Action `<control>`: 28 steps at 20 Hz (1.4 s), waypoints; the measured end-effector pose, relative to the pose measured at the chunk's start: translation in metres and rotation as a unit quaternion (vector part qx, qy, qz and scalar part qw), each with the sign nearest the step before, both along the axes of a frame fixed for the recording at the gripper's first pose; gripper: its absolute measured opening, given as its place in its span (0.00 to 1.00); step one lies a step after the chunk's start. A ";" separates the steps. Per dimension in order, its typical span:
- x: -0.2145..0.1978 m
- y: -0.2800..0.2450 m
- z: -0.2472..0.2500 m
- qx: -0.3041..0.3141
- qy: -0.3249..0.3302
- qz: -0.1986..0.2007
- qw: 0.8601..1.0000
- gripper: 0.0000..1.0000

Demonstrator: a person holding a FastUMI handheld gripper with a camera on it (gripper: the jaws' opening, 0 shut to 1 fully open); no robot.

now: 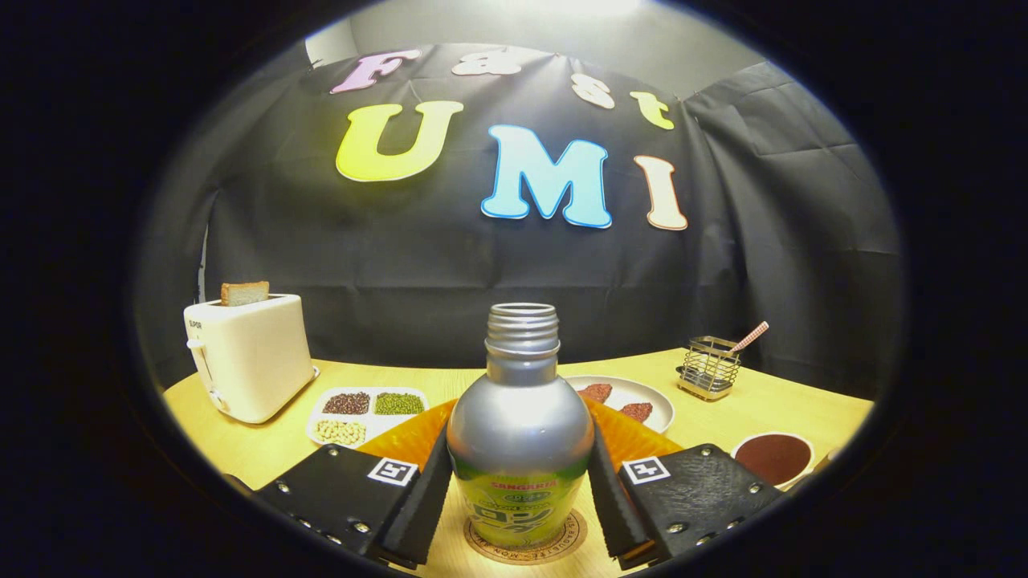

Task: Take the bottle from table, then pour the juice into the cup, finally place the bottle on the coaster

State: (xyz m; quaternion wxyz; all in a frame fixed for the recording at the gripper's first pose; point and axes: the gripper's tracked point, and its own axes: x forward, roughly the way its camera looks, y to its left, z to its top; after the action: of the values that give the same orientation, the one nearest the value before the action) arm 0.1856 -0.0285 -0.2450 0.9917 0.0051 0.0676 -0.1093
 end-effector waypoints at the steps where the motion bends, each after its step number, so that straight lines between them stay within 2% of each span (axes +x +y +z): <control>1: 0.000 0.001 0.000 -0.005 0.002 0.003 1.000 0.78; 4: -0.001 0.009 0.009 -0.040 0.006 0.019 0.999 0.81; 7: -0.011 0.005 0.039 -0.055 -0.018 0.027 0.998 0.97; 10: -0.025 0.010 0.080 -0.043 -0.044 0.048 0.997 0.96; 13: -0.044 0.001 0.141 -0.056 -0.063 0.044 0.996 0.96; 16: -0.062 0.002 0.200 -0.072 -0.051 0.041 0.995 0.96; 18: -0.070 0.013 0.246 -0.086 -0.064 0.060 0.993 0.96; 20: -0.076 0.028 0.286 -0.065 -0.096 0.085 0.990 0.96; 23: -0.086 0.034 0.305 -0.049 -0.111 0.104 0.987 0.96; 28: -0.091 0.028 0.302 -0.043 -0.112 0.126 0.985 0.96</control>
State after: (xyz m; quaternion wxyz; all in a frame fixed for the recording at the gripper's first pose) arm 0.0949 -0.0004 0.0570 0.9981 -0.0340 -0.0483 0.0150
